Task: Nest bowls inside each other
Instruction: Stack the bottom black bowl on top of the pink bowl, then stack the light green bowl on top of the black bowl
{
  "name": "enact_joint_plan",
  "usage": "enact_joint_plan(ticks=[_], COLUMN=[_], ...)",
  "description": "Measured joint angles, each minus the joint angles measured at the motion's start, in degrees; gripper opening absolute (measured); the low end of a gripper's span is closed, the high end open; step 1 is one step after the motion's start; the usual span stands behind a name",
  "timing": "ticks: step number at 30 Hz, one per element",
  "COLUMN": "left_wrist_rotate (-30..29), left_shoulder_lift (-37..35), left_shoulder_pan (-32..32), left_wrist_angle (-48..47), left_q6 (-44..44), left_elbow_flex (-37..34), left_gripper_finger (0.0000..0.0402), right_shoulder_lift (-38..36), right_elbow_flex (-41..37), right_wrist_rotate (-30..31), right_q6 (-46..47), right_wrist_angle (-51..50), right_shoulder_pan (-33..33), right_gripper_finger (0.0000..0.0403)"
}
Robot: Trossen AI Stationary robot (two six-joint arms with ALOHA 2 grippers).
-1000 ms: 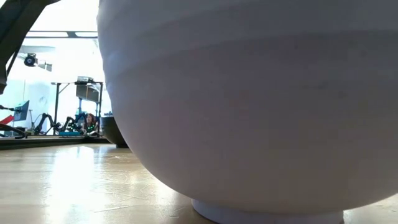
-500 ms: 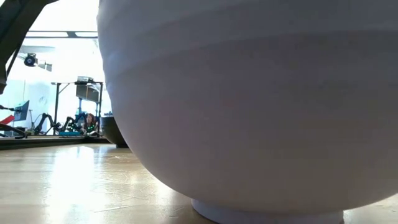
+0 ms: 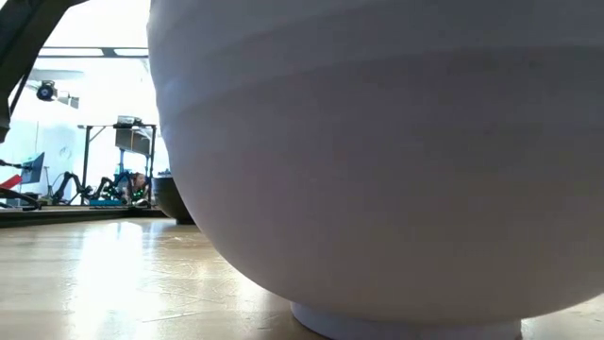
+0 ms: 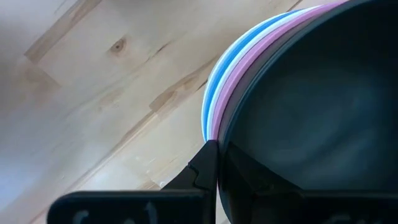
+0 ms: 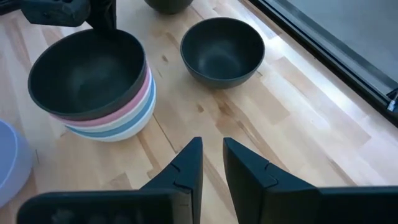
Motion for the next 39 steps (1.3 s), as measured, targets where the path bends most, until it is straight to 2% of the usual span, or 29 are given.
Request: enact_joint_plan(ticks=[11,15,24,31,34,36,39], left_wrist_rotate=[1.4,3.4,3.4,2.7,1.9,2.7,7.8], left_shoulder_lift=[-0.1,0.0,-0.2,-3.1,-4.6,-6.2,-8.8], left_shoulder_pan=[0.2,0.1,0.1,0.2,0.1,0.0,-1.1], left_wrist_angle=[0.7,0.7,0.6,0.3,-0.4,-0.4,-0.9], left_q6=[0.8,1.7,1.4,-0.1,1.2,5.2,14.7], left_elbow_flex=[-0.2,-0.2,1.1,1.3,1.3,1.3,1.1], left_gripper_finger=[0.0003,0.0031,0.0106,0.0125,0.0126,0.0126,0.0126], right_shoulder_lift=[0.0,0.0,0.0,0.0,0.0,0.0,-0.1], right_elbow_flex=[0.0,0.0,0.0,0.0,0.0,-0.5,-3.2], right_wrist_rotate=[0.0,0.0,0.0,-0.1,-5.8,-13.3,-26.4], right_q6=[0.0,0.0,0.2,0.3,0.0,-1.4,-4.7], right_wrist_angle=[-0.1,-0.2,-0.2,0.2,0.9,1.5,4.2], right_shoulder_pan=[0.0,0.0,0.0,0.0,0.0,0.0,0.2], right_gripper_finger=[0.0059,0.0059,0.0059,0.0059,0.0059,0.0059,0.0059])
